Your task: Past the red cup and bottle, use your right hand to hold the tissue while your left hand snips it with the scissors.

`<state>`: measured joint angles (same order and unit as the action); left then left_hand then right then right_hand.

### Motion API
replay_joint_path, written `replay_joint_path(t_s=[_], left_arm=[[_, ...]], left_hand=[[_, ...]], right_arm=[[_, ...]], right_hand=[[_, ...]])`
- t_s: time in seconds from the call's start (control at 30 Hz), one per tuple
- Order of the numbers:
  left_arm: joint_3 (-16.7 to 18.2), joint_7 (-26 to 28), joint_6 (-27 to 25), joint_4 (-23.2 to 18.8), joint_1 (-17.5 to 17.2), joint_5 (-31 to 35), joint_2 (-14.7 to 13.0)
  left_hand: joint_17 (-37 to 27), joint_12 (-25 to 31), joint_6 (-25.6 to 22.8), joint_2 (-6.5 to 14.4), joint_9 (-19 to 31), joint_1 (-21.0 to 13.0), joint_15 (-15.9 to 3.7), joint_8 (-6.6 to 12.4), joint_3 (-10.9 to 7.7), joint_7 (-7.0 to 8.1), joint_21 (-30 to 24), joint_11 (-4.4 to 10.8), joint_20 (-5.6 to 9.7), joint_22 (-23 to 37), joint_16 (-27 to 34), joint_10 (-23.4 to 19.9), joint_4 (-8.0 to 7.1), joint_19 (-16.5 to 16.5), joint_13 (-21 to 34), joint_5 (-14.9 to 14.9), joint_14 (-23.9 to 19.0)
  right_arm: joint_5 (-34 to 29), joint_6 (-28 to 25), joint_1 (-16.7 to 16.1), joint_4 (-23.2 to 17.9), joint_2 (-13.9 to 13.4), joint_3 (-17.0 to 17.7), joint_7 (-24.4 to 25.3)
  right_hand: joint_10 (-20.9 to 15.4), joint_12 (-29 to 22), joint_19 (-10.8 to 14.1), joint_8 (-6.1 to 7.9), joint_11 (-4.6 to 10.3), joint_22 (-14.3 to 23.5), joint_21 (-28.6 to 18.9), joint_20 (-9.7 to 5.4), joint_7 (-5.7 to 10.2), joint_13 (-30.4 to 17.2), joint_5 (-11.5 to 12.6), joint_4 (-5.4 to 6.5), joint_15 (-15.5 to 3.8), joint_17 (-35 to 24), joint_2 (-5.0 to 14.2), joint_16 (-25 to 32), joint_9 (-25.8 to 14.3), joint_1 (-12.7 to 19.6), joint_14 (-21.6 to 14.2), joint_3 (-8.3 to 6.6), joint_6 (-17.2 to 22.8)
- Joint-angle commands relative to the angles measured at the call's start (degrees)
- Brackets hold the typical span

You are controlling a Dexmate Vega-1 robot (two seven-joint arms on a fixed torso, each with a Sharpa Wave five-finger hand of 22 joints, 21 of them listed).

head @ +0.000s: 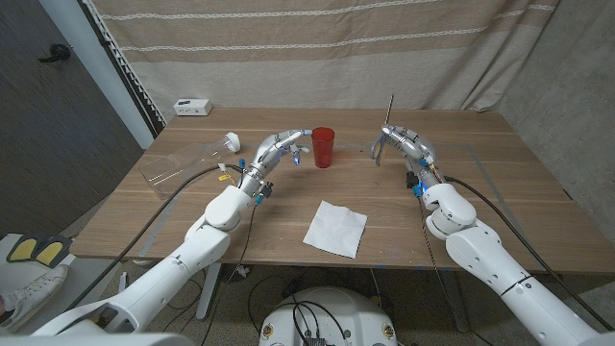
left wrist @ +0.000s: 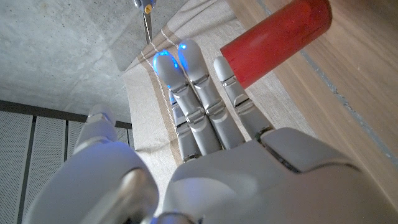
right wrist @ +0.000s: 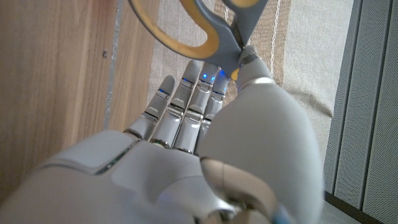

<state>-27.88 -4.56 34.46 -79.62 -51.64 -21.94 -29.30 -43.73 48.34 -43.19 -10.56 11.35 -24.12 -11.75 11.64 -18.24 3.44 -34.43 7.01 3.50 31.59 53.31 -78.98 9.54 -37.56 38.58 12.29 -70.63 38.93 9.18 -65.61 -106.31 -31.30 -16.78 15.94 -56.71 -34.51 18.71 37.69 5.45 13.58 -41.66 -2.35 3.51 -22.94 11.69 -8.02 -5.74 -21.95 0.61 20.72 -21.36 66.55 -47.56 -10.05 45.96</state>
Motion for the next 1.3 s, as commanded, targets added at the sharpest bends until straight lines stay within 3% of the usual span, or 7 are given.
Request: replay_joint_path(t_s=[0.03, 0.13, 0.3, 0.67, 0.83, 1.0, 1.3], left_arm=[[-0.10, -3.35, -4.59, -1.90, -0.91, -8.04, 1.08], [-0.35, -3.79, -6.04, -2.73, -1.00, -8.52, 0.79], [-0.72, -3.99, -7.13, -4.39, -1.43, -8.07, 0.12], [-1.30, -3.74, -9.14, -6.78, -1.63, -6.51, -1.14], [-1.37, -2.81, -9.35, -7.17, -1.70, -5.57, -1.12], [-1.43, -2.53, -9.98, -7.42, -1.46, -4.99, -1.47], [-2.10, -4.23, -10.85, -7.56, -0.95, -5.95, -1.52]], left_hand=[[-11.40, 9.11, -3.18, 0.40, 0.32, -0.96, -0.09, 0.10, 2.96, -1.05, -6.69, 0.82, 5.22, 7.50, 8.80, -1.41, -0.46, -2.91, 6.19, 0.50, -2.58], [-18.64, 18.34, -4.50, 0.73, 0.32, -0.54, -0.08, -0.04, 4.42, -1.41, -9.88, 1.45, 6.19, 9.77, 13.89, -2.55, -0.85, -5.15, 13.42, 0.66, -4.72], [-25.85, 29.61, -6.27, 1.19, 0.24, -0.45, -0.05, 0.05, 5.33, -2.08, -11.69, 1.62, 7.17, 9.63, 19.09, -2.99, -1.06, -7.48, 20.31, 0.91, -6.29], [-27.08, 34.15, -5.05, 2.02, 0.17, -1.98, -0.08, -0.62, 4.90, -1.96, -12.69, 1.95, 7.52, 9.58, 22.54, -2.75, -0.69, -8.52, 22.19, 1.14, -6.64], [-26.88, 37.50, -5.13, 1.98, 0.16, -4.19, -0.08, -0.39, 4.29, -1.56, -12.95, 2.87, 7.84, 9.26, 24.20, -2.55, -0.12, -8.75, 25.14, 1.13, -6.27], [-26.88, 41.59, -6.29, 0.65, 0.11, -6.51, -0.10, 0.01, 5.03, -0.57, -13.34, 4.02, 8.68, 8.77, 27.37, -2.45, 0.24, -9.45, 29.56, 1.19, -6.18], [-26.64, 42.12, -8.00, 1.06, 0.14, -10.18, -0.07, 0.39, 4.94, -0.43, -13.39, 4.37, 8.68, 7.96, 29.50, -2.82, 0.14, -9.56, 30.96, 1.06, -5.53]], right_arm=[[1.37, 1.52, 0.64, 1.40, 0.35, -0.49, -2.24], [1.51, 1.69, 0.84, 1.65, 0.56, -0.68, -2.39], [1.66, 2.08, 1.09, 2.15, 0.65, -1.01, -3.11], [2.49, 3.79, 1.58, 3.50, 1.52, -1.56, -4.97], [2.99, 4.37, 2.10, 4.38, 1.75, -1.83, -6.26], [3.22, 4.40, 2.58, 4.87, 1.80, -2.08, -6.88], [3.17, 4.93, 3.18, 5.90, 1.96, -2.51, -7.84]], right_hand=[[-4.64, -0.15, -0.23, 0.30, 4.51, -0.03, -0.30, -3.92, 0.89, -0.23, 0.22, 0.18, -8.10, -0.30, 7.38, -0.15, -0.19, 7.01, 0.23, -0.11, 0.28], [-4.60, -0.09, -0.28, 0.41, 4.58, -0.03, -0.43, -3.91, 0.70, -0.21, 0.24, 0.19, -8.10, -0.38, 7.42, -0.17, -0.24, 6.99, 0.31, -0.11, 0.29], [-4.68, -0.06, -0.35, 0.47, 4.69, -0.05, -0.56, -3.89, 0.60, -0.16, 0.25, 0.18, -8.10, -0.45, 7.41, -0.22, -0.17, 6.97, 0.40, -0.10, 0.34], [-4.75, -0.03, -0.46, 0.53, 4.74, -0.08, -0.87, -3.87, 0.94, -0.18, 0.27, 0.19, -8.11, -0.63, 7.43, -0.28, -0.04, 6.93, 0.52, -0.08, 0.20], [-4.83, -0.06, -0.52, 0.61, 4.82, -0.10, -1.00, -3.85, 0.89, -0.24, 0.28, 0.20, -8.11, -0.74, 7.43, -0.26, 0.00, 6.90, 0.50, -0.07, 0.24], [-4.83, -0.05, -0.55, 0.68, 4.82, -0.12, -1.11, -3.90, 0.91, -0.27, 0.29, 0.20, -8.11, -0.79, 7.44, -0.28, 0.00, 6.88, 0.51, -0.06, 0.23], [-4.84, 0.06, -0.22, 0.77, 4.82, -0.15, -1.57, -3.87, 0.99, -0.19, 0.30, 0.23, -8.11, -0.91, 7.50, -0.32, 0.16, 6.80, 0.49, -0.04, 0.24]])
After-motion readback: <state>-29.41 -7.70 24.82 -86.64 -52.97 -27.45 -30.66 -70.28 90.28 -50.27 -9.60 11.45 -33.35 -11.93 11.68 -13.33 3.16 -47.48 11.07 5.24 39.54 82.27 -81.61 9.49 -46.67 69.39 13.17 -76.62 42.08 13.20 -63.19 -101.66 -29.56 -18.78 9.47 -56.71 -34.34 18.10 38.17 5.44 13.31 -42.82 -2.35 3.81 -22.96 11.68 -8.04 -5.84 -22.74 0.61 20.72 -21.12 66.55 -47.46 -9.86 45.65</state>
